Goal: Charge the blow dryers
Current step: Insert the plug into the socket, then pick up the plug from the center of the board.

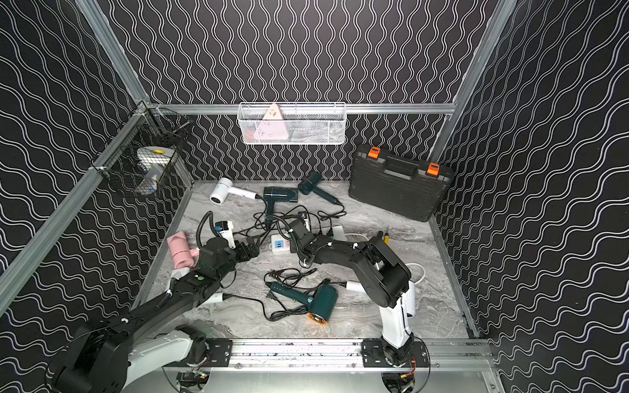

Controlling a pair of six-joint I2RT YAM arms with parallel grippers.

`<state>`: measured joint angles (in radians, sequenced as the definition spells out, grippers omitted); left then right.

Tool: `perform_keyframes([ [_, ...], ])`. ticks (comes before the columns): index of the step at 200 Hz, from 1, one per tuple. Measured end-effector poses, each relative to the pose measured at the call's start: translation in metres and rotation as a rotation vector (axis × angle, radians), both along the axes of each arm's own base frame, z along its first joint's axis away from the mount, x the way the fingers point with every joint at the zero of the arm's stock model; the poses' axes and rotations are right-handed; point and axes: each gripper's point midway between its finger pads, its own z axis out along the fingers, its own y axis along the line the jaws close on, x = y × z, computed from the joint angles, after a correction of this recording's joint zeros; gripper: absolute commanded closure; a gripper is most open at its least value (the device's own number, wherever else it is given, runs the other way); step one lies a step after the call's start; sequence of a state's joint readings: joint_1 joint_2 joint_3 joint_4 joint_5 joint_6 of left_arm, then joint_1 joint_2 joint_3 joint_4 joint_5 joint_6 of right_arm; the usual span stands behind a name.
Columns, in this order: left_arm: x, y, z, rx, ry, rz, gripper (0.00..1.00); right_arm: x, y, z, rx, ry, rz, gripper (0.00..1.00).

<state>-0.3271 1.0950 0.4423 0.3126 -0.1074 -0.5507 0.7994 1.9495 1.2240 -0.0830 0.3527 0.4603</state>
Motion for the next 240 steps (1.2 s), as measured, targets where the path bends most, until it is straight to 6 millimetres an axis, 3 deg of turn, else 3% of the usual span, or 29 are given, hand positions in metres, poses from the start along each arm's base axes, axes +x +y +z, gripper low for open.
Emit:
perform_keyframes([
  [48, -0.003, 0.002, 0.004, 0.002, -0.003, 0.003, 0.01, -0.009, -0.001, 0.043, 0.042, -0.002, 0.021, 0.33],
  [82, -0.009, 0.006, 0.024, -0.008, -0.053, 0.014, 0.01, -0.031, -0.016, 0.081, 0.103, -0.023, 0.049, 0.01],
  [134, -0.030, 0.017, 0.050, -0.051, -0.076, 0.051, 0.01, -0.080, -0.069, 0.122, 0.229, -0.028, 0.091, 0.00],
  [156, -0.040, 0.020, 0.064, -0.103, -0.068, 0.067, 0.01, -0.106, -0.084, 0.124, 0.258, -0.008, 0.119, 0.00],
  [186, -0.055, 0.022, 0.087, -0.143, -0.045, 0.067, 0.01, -0.127, -0.101, 0.118, 0.275, 0.024, 0.099, 0.00],
  [240, -0.072, 0.010, 0.094, -0.162, 0.056, -0.007, 0.01, -0.133, -0.109, 0.121, 0.320, 0.038, 0.061, 0.00],
])
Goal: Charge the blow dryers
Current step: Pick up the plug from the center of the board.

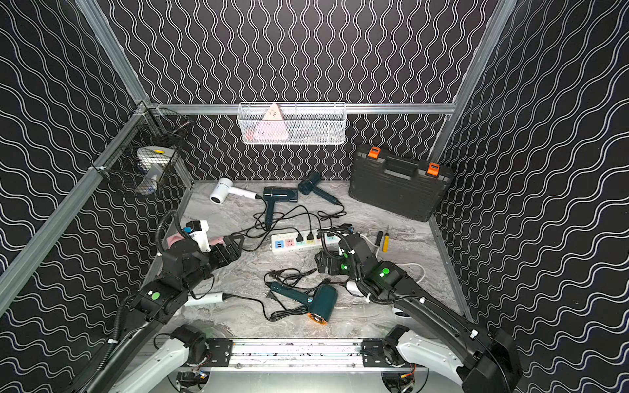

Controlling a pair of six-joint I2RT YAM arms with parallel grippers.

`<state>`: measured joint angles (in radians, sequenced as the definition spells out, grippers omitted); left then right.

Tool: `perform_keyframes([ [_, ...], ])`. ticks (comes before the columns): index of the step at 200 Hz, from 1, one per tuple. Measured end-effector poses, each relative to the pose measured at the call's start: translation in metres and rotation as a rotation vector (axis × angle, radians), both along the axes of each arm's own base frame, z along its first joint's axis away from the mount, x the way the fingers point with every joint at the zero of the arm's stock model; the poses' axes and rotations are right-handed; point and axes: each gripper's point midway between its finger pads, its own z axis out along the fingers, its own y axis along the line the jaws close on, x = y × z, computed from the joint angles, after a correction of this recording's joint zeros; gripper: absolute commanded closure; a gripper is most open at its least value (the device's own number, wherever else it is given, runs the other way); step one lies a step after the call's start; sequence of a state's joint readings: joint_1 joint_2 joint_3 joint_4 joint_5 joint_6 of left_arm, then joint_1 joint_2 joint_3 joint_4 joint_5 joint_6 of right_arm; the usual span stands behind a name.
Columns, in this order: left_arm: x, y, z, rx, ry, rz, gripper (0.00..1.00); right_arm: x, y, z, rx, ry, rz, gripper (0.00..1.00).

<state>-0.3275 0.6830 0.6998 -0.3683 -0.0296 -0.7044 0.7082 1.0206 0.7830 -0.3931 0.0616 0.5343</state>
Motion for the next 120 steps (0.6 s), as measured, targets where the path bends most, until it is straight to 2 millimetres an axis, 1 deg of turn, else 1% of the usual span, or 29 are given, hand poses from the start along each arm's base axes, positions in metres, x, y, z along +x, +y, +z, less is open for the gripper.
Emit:
perform_keyframes([
  [11, -0.002, -0.001, -0.002, 0.001, 0.015, -0.008, 0.01, 0.006, -0.006, -0.002, -0.002, 0.008, -0.031, 0.00],
  [37, -0.004, 0.000, -0.003, 0.008, 0.033, -0.006, 0.01, 0.026, -0.028, -0.006, 0.006, 0.045, -0.138, 0.00],
  [54, -0.002, 0.002, -0.002, 0.015, 0.034, 0.005, 0.01, 0.033, -0.040, -0.008, 0.022, 0.062, -0.192, 0.00],
  [71, 0.000, 0.004, -0.004, 0.025, 0.040, 0.020, 0.01, 0.037, -0.048, -0.011, 0.043, 0.086, -0.225, 0.00],
  [96, 0.005, 0.005, -0.025, 0.047, 0.080, 0.033, 0.01, 0.041, -0.054, -0.024, 0.043, 0.134, -0.252, 0.01],
  [120, 0.012, 0.003, -0.055, 0.064, 0.128, 0.031, 0.01, 0.038, -0.049, -0.036, 0.034, 0.173, -0.226, 0.01],
])
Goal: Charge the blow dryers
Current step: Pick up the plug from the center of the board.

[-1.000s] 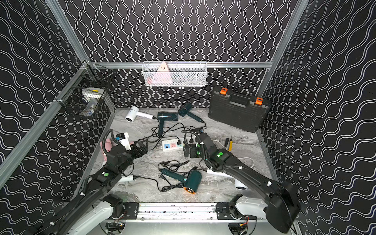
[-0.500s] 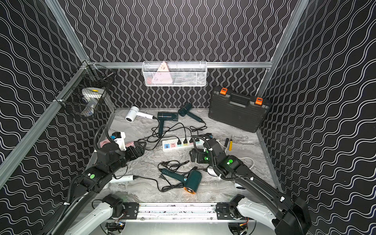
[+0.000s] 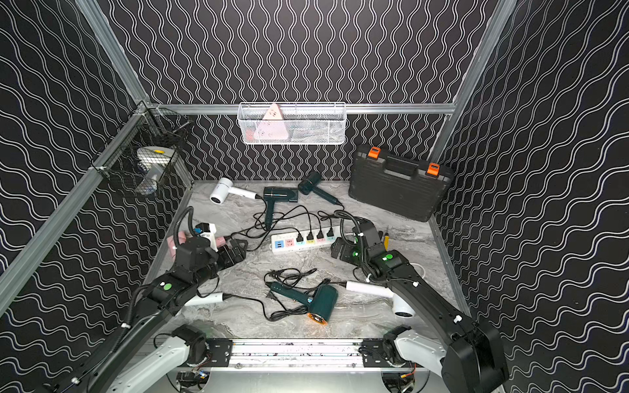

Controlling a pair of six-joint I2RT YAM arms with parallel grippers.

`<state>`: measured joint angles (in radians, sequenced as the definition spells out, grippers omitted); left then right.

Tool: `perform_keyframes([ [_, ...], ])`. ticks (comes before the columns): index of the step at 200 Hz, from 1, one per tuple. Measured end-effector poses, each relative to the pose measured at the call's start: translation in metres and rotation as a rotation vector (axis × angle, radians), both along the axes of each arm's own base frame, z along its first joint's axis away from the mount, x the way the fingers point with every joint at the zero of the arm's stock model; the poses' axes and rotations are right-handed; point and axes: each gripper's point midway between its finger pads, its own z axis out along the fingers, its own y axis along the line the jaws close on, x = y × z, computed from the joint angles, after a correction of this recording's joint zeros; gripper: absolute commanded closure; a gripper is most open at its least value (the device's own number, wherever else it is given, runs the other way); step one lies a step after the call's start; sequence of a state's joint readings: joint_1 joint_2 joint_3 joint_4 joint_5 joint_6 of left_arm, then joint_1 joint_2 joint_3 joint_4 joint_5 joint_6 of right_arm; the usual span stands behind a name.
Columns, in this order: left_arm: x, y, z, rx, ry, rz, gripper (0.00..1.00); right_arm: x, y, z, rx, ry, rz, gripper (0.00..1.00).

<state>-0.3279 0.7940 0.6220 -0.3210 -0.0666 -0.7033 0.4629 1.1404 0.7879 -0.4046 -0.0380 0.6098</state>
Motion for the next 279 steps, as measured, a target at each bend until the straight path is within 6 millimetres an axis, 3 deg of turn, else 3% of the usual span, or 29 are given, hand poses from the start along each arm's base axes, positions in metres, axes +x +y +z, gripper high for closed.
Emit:
perform_keyframes([
  [42, 0.016, -0.016, -0.056, 0.020, 0.060, -0.069, 0.01, -0.002, 0.015, -0.018, -0.004, 0.071, 0.102, 0.13],
  [90, 0.032, -0.031, -0.083, 0.079, 0.044, -0.169, 0.01, -0.004, 0.039, -0.046, 0.018, 0.193, 0.208, 0.21],
  [151, 0.041, -0.039, -0.075, 0.091, -0.027, -0.218, 0.02, -0.004, 0.083, -0.080, -0.025, 0.326, 0.315, 0.37],
  [197, 0.040, -0.043, -0.073, 0.084, -0.035, -0.240, 0.03, -0.006, 0.110, -0.099, -0.058, 0.387, 0.364, 0.43],
  [247, 0.039, -0.046, -0.070, 0.071, -0.044, -0.256, 0.04, -0.012, 0.124, -0.118, -0.076, 0.439, 0.381, 0.44],
  [279, 0.039, -0.046, -0.070, 0.071, -0.046, -0.257, 0.04, -0.010, 0.131, -0.120, -0.050, 0.445, 0.387, 0.47],
])
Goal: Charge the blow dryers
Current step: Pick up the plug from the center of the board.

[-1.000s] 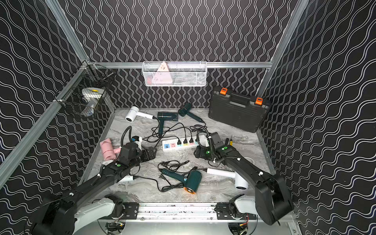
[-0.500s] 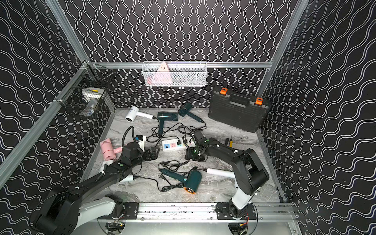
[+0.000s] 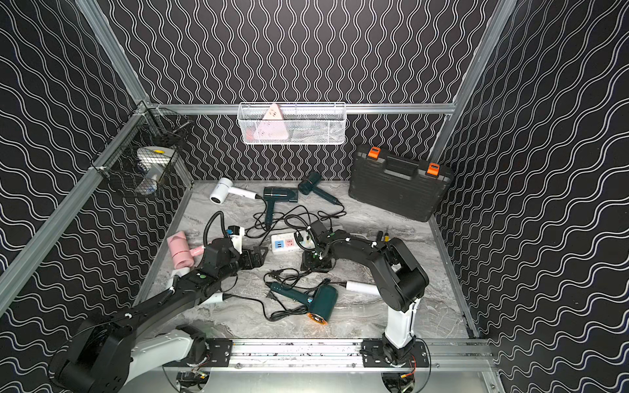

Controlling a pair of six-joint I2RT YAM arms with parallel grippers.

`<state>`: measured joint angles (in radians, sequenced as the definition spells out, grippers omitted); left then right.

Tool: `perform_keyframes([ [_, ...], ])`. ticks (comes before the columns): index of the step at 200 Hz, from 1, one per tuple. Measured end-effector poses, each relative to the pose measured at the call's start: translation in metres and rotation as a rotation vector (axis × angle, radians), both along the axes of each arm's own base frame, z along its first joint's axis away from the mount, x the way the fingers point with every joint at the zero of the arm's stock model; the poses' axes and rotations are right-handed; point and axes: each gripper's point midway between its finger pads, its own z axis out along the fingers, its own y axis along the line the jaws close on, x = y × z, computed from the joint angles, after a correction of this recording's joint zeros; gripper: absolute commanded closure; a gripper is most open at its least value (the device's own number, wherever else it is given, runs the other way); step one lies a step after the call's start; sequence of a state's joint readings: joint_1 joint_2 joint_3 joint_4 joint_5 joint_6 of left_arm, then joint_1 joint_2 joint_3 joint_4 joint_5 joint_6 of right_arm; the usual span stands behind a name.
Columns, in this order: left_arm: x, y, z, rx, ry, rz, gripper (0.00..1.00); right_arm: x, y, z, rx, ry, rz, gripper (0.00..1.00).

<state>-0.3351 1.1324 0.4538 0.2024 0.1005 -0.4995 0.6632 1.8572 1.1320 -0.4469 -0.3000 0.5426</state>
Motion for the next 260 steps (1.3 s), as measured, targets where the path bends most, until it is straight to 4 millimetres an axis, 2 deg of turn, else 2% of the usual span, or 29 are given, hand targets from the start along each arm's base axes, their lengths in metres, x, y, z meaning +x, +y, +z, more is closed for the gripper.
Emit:
perform_keyframes([
  [28, 0.000, 0.000, 0.000, 0.000, -0.001, 0.000, 0.04, 0.002, 0.000, -0.001, 0.001, 0.002, -0.019, 0.60],
  [55, 0.000, 0.000, 0.002, -0.002, -0.008, 0.000, 0.05, 0.006, 0.000, 0.001, -0.012, -0.012, -0.036, 0.78],
  [94, -0.001, -0.002, 0.003, -0.009, -0.016, -0.010, 0.05, 0.034, 0.010, 0.032, 0.023, -0.127, -0.067, 1.00],
  [128, -0.001, -0.005, 0.007, -0.018, -0.031, -0.020, 0.07, 0.051, 0.014, 0.064, 0.054, -0.243, -0.065, 1.00],
  [180, -0.004, -0.014, 0.009, -0.029, -0.038, -0.058, 0.10, 0.065, 0.019, 0.113, 0.129, -0.441, -0.016, 1.00],
  [221, -0.008, -0.029, 0.011, -0.018, -0.049, -0.118, 0.11, 0.067, 0.027, 0.142, 0.202, -0.557, 0.048, 1.00],
  [260, -0.007, -0.043, 0.011, 0.025, -0.052, -0.156, 0.11, 0.062, 0.033, 0.161, 0.291, -0.638, 0.088, 1.00],
])
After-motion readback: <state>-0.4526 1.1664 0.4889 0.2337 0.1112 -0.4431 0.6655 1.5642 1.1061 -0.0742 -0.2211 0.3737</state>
